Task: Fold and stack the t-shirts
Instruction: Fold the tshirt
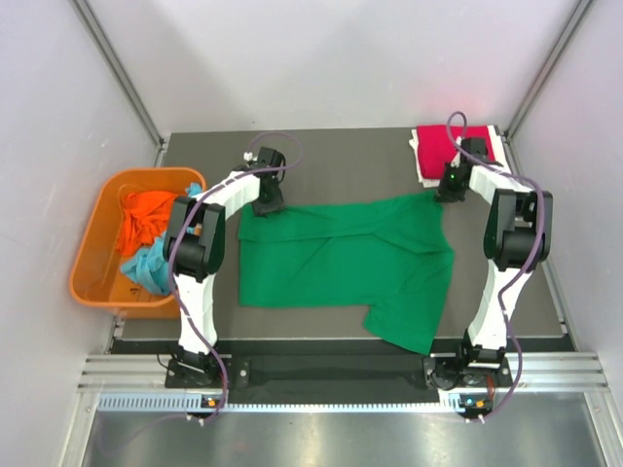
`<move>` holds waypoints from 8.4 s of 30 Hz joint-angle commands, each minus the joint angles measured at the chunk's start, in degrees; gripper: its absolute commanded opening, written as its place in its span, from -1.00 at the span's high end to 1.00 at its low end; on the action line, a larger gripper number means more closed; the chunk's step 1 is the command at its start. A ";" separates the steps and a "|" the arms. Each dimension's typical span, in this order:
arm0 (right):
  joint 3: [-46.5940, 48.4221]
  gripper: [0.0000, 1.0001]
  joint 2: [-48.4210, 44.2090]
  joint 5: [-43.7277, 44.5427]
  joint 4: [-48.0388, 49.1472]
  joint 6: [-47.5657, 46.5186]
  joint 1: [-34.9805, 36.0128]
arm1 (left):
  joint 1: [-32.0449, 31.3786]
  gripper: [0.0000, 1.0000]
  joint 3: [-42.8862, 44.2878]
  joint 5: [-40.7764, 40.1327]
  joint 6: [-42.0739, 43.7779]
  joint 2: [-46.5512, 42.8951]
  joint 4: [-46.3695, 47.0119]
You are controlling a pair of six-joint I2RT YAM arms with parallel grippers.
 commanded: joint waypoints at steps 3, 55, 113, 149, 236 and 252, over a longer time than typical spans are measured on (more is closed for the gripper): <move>-0.97 1.00 -0.27 9.04 4.47 5.13 -0.40 | 0.71 0.03 -1.91 -5.48 -3.73 1.93 1.66; -26.02 0.24 -39.83 17.23 -0.10 10.41 37.21 | 0.71 -0.05 -36.17 11.38 6.29 -47.55 -8.28; -26.12 0.25 -50.81 18.02 -2.91 11.38 38.18 | -3.07 0.06 -43.65 4.45 -4.87 -50.02 -3.01; -24.01 0.24 -52.57 18.64 -6.86 9.27 34.49 | -10.36 0.89 -26.35 5.77 2.42 -23.76 2.36; -21.37 0.24 -53.89 15.65 -8.97 8.48 31.50 | -11.86 1.00 -27.40 -8.73 17.61 -35.43 -14.30; -20.67 0.23 -57.40 13.63 -10.82 8.30 30.01 | -12.91 1.00 -18.00 -18.30 19.91 -31.22 -30.50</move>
